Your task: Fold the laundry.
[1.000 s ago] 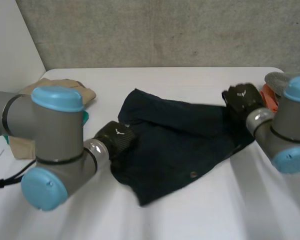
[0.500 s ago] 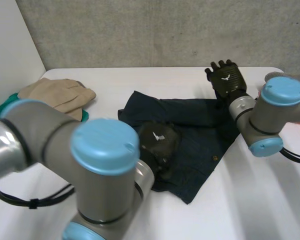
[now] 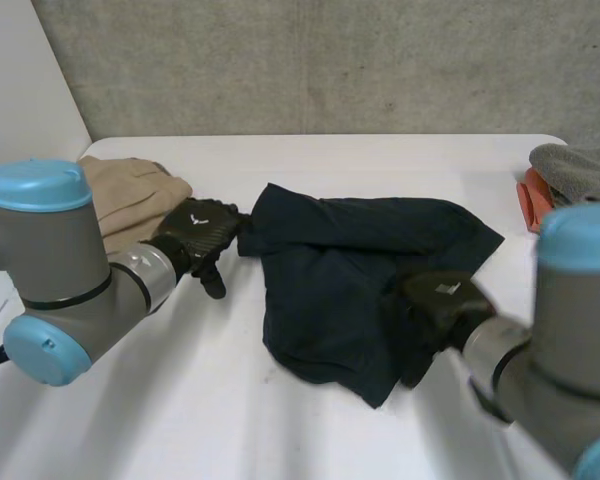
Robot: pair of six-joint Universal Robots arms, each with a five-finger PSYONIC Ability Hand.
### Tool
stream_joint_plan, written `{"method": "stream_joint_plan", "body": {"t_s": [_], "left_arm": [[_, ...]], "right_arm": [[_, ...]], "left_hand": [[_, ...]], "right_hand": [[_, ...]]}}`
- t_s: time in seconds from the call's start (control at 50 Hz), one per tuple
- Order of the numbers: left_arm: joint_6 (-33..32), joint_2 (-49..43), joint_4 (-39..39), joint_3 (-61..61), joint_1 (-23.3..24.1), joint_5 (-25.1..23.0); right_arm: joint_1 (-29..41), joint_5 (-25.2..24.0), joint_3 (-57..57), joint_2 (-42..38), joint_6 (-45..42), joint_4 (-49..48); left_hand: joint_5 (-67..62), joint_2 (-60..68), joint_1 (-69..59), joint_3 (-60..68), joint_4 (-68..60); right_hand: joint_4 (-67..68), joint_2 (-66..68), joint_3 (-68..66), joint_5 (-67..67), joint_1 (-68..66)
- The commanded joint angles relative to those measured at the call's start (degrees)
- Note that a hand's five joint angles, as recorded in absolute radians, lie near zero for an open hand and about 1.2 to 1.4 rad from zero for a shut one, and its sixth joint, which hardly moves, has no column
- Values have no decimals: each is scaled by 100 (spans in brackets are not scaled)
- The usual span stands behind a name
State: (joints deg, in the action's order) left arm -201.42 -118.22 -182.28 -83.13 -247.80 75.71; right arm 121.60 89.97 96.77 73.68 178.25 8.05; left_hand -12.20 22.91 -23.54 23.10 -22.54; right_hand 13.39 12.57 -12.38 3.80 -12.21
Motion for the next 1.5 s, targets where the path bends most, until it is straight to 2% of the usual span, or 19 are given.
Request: {"method": "stream_joint_plan", "body": {"t_s": [0.02,0.08,0.12,0.22,0.44,0.54,0.62,0.72,0.76,0.84,0.86,0.9,0.92,0.98,1.0,1.08,1.22,1.36,1.5], "left_arm": [[-2,-175,-35,51,-66,23],[-2,-175,-44,25,-58,23],[-2,-158,-44,-1,-49,23],[-2,-132,-44,-63,-40,32],[7,-79,-44,-142,-23,41],[7,-61,-27,-151,-5,49],[15,0,-9,-160,4,58],[42,176,-9,-309,-5,216],[94,264,-18,-379,-23,383],[489,448,-27,-572,-31,1015],[725,518,-27,-669,-31,1251],[1007,563,0,-757,-14,1437],[1348,589,17,-862,30,1543],[1815,598,26,-977,74,1561],[2157,598,26,-1055,152,1561],[2817,546,-9,-1127,494,1544],[3530,291,-79,-890,777,1544],[4417,-26,-141,-477,1190,1544],[4955,-175,-176,-371,1304,1570]], "right_arm": [[987,852,246,-555,342,-997],[1111,1310,175,-775,360,-1199],[1120,1426,158,-837,360,-1244],[1120,1461,61,-1075,342,-1376],[1129,1514,-150,-1488,307,-1824],[1129,1514,-176,-1479,298,-1842],[1121,1471,-229,-1444,290,-1833],[1015,1365,-396,-1216,140,-1754],[989,1260,-518,-805,-235,-1719],[927,953,-703,-76,-1183,-1526],[936,917,-765,14,-1335,-1508],[953,899,-923,199,-1590,-1473],[962,908,-1097,304,-1765,-1456],[971,925,-1336,419,-1820,-1420],[980,934,-1467,437,-1846,-1368],[989,925,-1766,472,-1846,-1192],[1006,917,-2004,797,-1837,-1112],[1024,925,-2057,797,-1838,-1095],[1050,925,-1961,762,-1838,-1095]], "left_hand": [[-164,93,-30,74,-130],[-147,76,-13,57,-114],[-147,76,-13,57,-114],[-147,76,-13,57,-114],[-130,60,4,40,-97],[-130,60,4,40,-97],[-130,60,4,40,-97],[-164,93,-30,74,-130],[-164,93,-30,74,-130],[-164,93,-30,74,-130],[-181,110,-47,91,-147],[-198,127,-64,108,-164],[-214,144,-80,124,-181],[-214,144,-81,124,-181],[-214,144,-81,124,-181],[-64,-7,70,-26,-30],[290,-361,424,-380,324],[509,-580,643,-599,543],[459,-530,593,-549,493]], "right_hand": [[325,408,-426,284,-443],[359,441,-460,318,-477],[393,475,-494,352,-511],[812,895,-913,771,-930],[2628,2711,-2730,2587,-2746],[4291,4373,-4392,4250,-4409],[6655,6738,-6757,6614,-6774],[6661,6743,-6762,6620,-6779],[6661,6743,-6762,6620,-6779],[6661,6743,-6762,6620,-6779],[6661,6743,-6762,6620,-6779],[6661,6743,-6762,6620,-6779],[6661,6743,-6762,6620,-6779],[6661,6743,-6762,6620,-6779],[6661,6743,-6762,6620,-6779],[6661,6743,-6762,6620,-6779],[6661,6743,-6762,6620,-6779],[6661,6743,-6762,6620,-6779],[6661,6743,-6762,6620,-6779]]}}
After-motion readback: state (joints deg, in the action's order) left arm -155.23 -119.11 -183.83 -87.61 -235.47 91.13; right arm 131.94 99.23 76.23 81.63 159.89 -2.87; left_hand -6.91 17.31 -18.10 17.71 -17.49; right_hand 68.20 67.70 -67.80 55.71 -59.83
